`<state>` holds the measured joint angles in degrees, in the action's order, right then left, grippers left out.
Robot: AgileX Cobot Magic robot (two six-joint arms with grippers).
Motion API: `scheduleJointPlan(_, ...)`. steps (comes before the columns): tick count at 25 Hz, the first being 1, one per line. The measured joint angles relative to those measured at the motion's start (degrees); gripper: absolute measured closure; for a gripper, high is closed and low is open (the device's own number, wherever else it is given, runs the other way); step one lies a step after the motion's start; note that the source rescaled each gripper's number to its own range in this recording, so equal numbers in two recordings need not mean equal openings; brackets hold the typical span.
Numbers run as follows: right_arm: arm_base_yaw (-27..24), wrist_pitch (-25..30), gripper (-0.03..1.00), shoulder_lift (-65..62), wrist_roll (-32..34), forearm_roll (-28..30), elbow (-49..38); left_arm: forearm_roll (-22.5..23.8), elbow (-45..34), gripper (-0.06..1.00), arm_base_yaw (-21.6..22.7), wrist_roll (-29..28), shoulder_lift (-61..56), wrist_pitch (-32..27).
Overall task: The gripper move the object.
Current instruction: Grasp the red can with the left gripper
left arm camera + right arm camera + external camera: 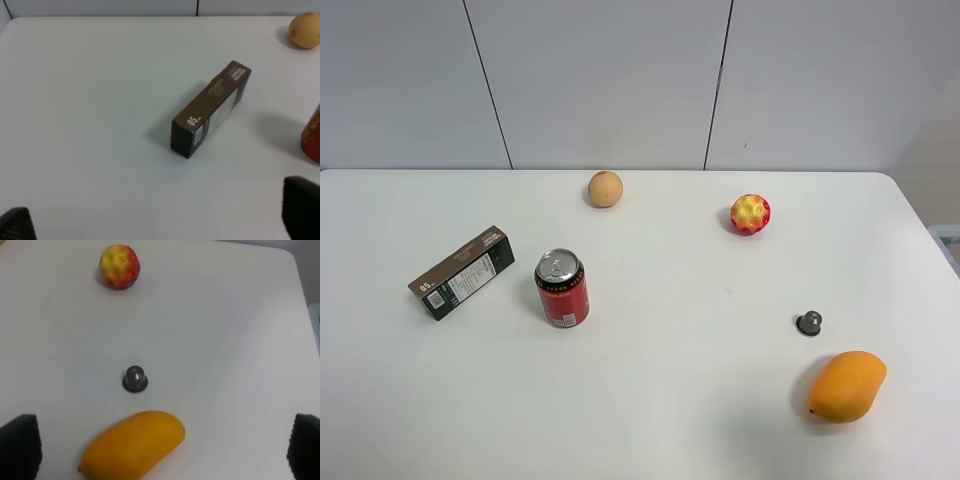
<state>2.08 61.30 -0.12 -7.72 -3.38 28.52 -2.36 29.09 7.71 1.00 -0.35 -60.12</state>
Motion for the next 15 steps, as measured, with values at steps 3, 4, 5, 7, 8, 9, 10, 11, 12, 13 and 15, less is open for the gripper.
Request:
scheduleJointPlan(3,0.00,0.00,-0.03,0.00,0.00,0.00,0.00,0.00,0.00,-0.06,0.00,0.00,0.00,0.00)
scheduleJointPlan(4,0.00,0.00,-0.03,0.00,0.00,0.00,0.00,0.00,0.00,-0.06,0.00,0.00,0.00,0.00)
scheduleJointPlan(5,0.00,0.00,-0.03,0.00,0.00,0.00,0.00,0.00,0.00,-0.06,0.00,0.00,0.00,0.00)
scheduleJointPlan(7,0.00,0.00,-0.03,0.00,0.00,0.00,0.00,0.00,0.00,-0.06,0.00,0.00,0.00,0.00)
scheduleJointPlan(8,0.00,0.00,-0.03,0.00,0.00,0.00,0.00,0.00,0.00,-0.06,0.00,0.00,0.00,0.00)
scheduleJointPlan(9,0.00,0.00,-0.03,0.00,0.00,0.00,0.00,0.00,0.00,-0.06,0.00,0.00,0.00,0.00)
scheduleJointPlan(10,0.00,0.00,-0.03,0.00,0.00,0.00,0.00,0.00,0.00,-0.06,0.00,0.00,0.00,0.00)
scheduleJointPlan(11,0.00,0.00,-0.03,0.00,0.00,0.00,0.00,0.00,0.00,-0.06,0.00,0.00,0.00,0.00)
scheduleJointPlan(12,0.00,0.00,-0.03,0.00,0.00,0.00,0.00,0.00,0.00,-0.06,0.00,0.00,0.00,0.00)
scheduleJointPlan(13,0.00,0.00,-0.03,0.00,0.00,0.00,0.00,0.00,0.00,-0.06,0.00,0.00,0.00,0.00)
scheduleJointPlan(15,0.00,0.00,-0.03,0.00,0.00,0.00,0.00,0.00,0.00,-0.06,0.00,0.00,0.00,0.00)
